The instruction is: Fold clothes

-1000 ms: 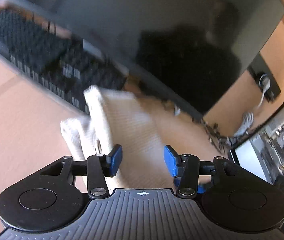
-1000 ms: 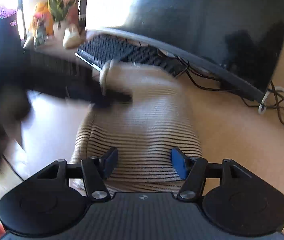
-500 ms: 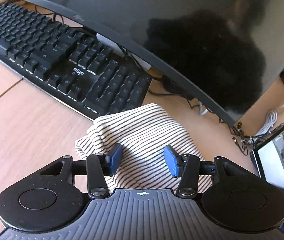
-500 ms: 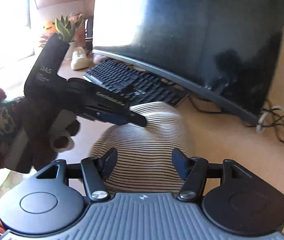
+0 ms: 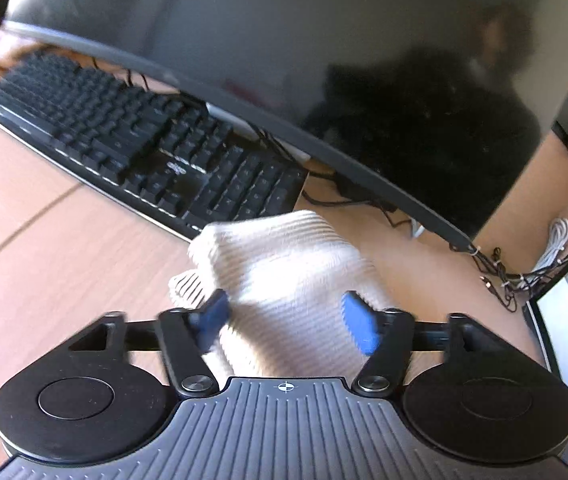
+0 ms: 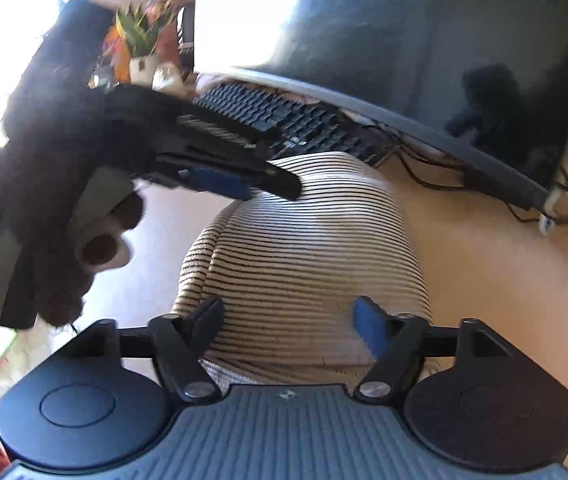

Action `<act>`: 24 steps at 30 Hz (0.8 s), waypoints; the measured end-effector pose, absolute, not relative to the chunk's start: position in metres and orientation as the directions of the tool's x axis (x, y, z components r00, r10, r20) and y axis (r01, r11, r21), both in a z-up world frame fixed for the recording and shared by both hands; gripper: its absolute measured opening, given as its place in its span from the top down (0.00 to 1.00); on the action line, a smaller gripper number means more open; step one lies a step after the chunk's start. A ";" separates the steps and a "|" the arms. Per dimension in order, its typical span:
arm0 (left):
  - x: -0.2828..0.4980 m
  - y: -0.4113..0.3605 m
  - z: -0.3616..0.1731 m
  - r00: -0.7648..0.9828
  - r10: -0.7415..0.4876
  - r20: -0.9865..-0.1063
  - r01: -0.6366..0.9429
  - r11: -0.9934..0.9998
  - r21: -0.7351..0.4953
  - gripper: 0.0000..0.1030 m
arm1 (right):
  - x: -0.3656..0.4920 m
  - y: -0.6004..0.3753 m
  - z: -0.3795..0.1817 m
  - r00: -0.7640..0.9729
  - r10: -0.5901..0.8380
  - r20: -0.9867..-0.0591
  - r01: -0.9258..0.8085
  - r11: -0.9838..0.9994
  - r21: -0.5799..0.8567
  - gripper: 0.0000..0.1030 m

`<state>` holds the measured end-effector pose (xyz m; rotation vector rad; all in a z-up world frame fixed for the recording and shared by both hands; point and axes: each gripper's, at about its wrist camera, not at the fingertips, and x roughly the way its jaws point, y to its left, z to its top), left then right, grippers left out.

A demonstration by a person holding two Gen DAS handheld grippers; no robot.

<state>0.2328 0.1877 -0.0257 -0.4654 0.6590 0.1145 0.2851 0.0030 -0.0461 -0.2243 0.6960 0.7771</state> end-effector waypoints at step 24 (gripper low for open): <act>0.088 0.006 0.002 0.751 0.403 -0.523 -0.507 0.860 -0.065 0.00 | 0.221 -0.149 -0.055 0.720 0.522 -0.458 -0.518 0.843 0.147 0.00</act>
